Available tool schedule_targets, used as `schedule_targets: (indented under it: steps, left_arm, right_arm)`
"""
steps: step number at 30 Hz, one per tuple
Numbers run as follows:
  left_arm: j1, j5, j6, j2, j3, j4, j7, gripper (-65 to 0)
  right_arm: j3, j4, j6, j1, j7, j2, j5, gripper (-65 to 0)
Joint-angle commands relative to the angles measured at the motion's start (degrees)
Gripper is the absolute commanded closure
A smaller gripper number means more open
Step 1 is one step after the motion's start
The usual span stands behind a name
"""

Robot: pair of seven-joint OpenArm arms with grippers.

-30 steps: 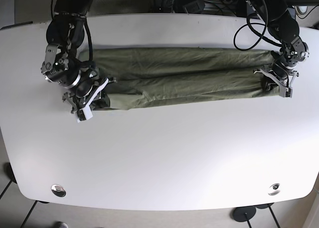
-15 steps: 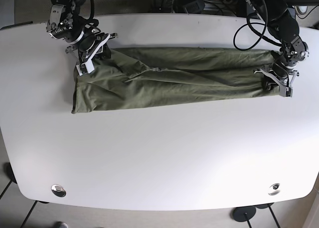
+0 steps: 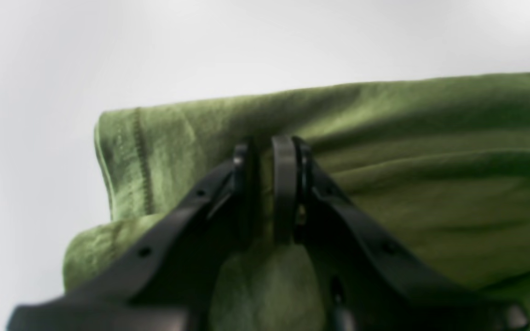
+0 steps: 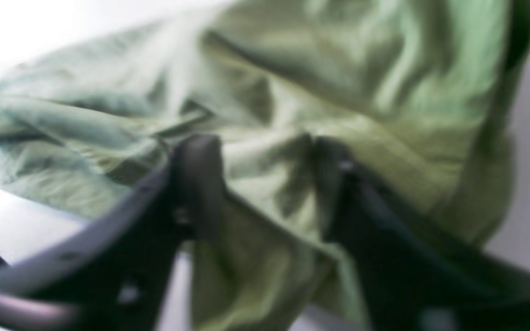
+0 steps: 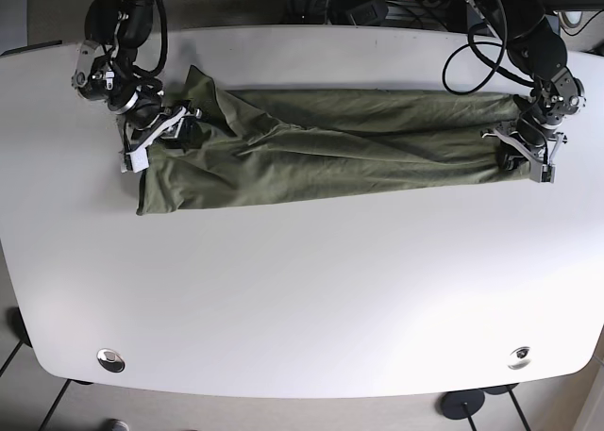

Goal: Fold the T-shirt properly

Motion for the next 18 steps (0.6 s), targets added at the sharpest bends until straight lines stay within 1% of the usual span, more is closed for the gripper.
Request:
schedule_targets:
  steps: [1,2,3,6,8,9,10,12,13,14,16,18]
  left_arm:
    - [0.5,3.1,0.8,-0.6,-0.2,0.1,3.6,-4.9]
    - [0.5,3.1,0.8,-0.6,-0.2,0.1,3.6,-4.9]
    - [0.5,3.1,0.8,-0.6,-0.2,0.1,3.6,-4.9]
    - [0.5,3.1,0.8,-0.6,-0.2,0.1,3.6,-4.9]
    - [0.5,3.1,0.8,-0.6,-0.2,0.1,3.6,-4.9]
    - [0.4,3.1,0.8,-0.6,-0.2,0.1,3.6,-4.9]
    - [0.4,2.9,0.8,-0.6,-0.2,0.1,3.6,-4.9]
    - [0.1,2.9,0.8,-0.6,0.1,0.1,3.7,-4.9]
    - [0.1,2.9,0.8,-0.6,0.2,0.1,3.7,-4.9]
    - [0.1,2.9,0.8,-0.6,0.2,0.1,3.7,-4.9]
    - [0.1,2.9,0.8,-0.6,0.3,0.1,3.7,-4.9]
    - [0.0,2.9,0.8,-0.6,0.3,0.1,3.7,-4.9]
  right_arm:
    - [-0.1,-4.5,0.16,2.2,1.3,2.7,0.9,-14.6]
    - [-0.1,-7.0,0.25,2.9,1.9,3.3,0.9,-13.6]
    - [0.0,-9.7,0.16,3.9,3.9,3.7,0.9,-14.0]
    - [-0.1,-12.7,-0.02,4.4,7.8,5.7,0.9,-13.8]
    - [0.0,-13.2,-0.02,4.9,8.0,6.2,0.9,-13.8]
    - [-0.1,-12.5,-0.02,4.7,8.0,6.9,1.3,-13.8]
    - [-0.1,-9.9,0.33,4.3,7.9,7.0,1.6,-13.6]
    - [-0.2,0.9,0.42,0.5,7.8,6.7,1.6,-14.0]
    - [-0.5,4.5,0.42,-0.7,7.0,6.6,1.6,-15.5]
    - [-1.6,7.6,0.42,-1.7,5.3,6.2,1.6,-19.2]
    - [-3.1,12.3,0.42,-3.8,2.8,6.0,1.6,-31.2]
    - [-5.1,15.2,0.42,-6.3,2.6,5.7,1.6,-41.4]
